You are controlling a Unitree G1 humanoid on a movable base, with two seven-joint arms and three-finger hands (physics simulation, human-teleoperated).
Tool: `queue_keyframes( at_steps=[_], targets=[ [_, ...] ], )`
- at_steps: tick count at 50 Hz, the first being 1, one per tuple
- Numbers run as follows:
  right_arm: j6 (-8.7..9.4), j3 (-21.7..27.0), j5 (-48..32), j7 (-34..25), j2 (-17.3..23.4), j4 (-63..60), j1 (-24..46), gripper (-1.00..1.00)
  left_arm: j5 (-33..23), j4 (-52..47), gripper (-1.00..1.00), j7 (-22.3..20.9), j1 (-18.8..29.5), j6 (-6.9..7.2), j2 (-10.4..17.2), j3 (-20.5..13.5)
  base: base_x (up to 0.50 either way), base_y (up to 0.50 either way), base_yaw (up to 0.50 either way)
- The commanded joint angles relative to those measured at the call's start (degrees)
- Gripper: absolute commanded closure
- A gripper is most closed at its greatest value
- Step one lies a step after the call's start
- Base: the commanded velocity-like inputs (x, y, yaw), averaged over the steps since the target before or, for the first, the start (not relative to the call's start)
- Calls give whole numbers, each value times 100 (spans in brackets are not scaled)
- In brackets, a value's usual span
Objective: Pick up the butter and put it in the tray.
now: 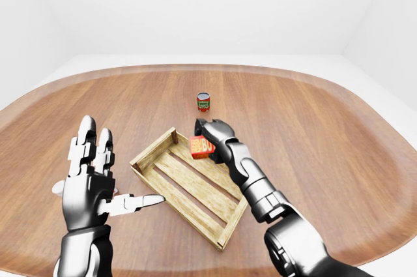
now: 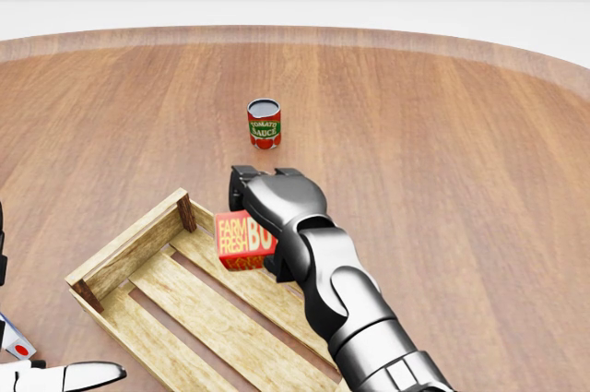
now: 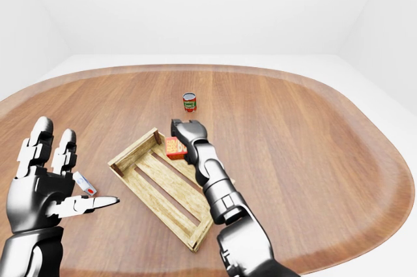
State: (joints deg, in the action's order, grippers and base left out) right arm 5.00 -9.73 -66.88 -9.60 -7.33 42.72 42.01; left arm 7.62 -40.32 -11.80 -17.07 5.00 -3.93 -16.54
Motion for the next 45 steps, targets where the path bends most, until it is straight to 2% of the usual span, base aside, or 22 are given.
queue_keyframes(
  at_steps=[1, 20, 32, 45],
  targets=[
    [0, -120, -36, 177, -196, 43, -27, 100, -16, 17, -100, -7, -2, 0, -7, 9, 0, 0, 0],
    [0, -288, -236, 171, -606, 87, -170, 100, -10, 25, -100, -15, -29, 0, -9, 19, 0, 0, 0],
    [0, -176, 278, 917, -761, 1338, 237, 100, 48, 72, -100, -34, -10, 0, 2, -35, 0, 0, 0],
    [0, -149, 618, 1349, -784, 2252, 423, 100, 119, 70, -100, -66, 5, 0, -10, -135, 0, 0, 0]
  ],
)
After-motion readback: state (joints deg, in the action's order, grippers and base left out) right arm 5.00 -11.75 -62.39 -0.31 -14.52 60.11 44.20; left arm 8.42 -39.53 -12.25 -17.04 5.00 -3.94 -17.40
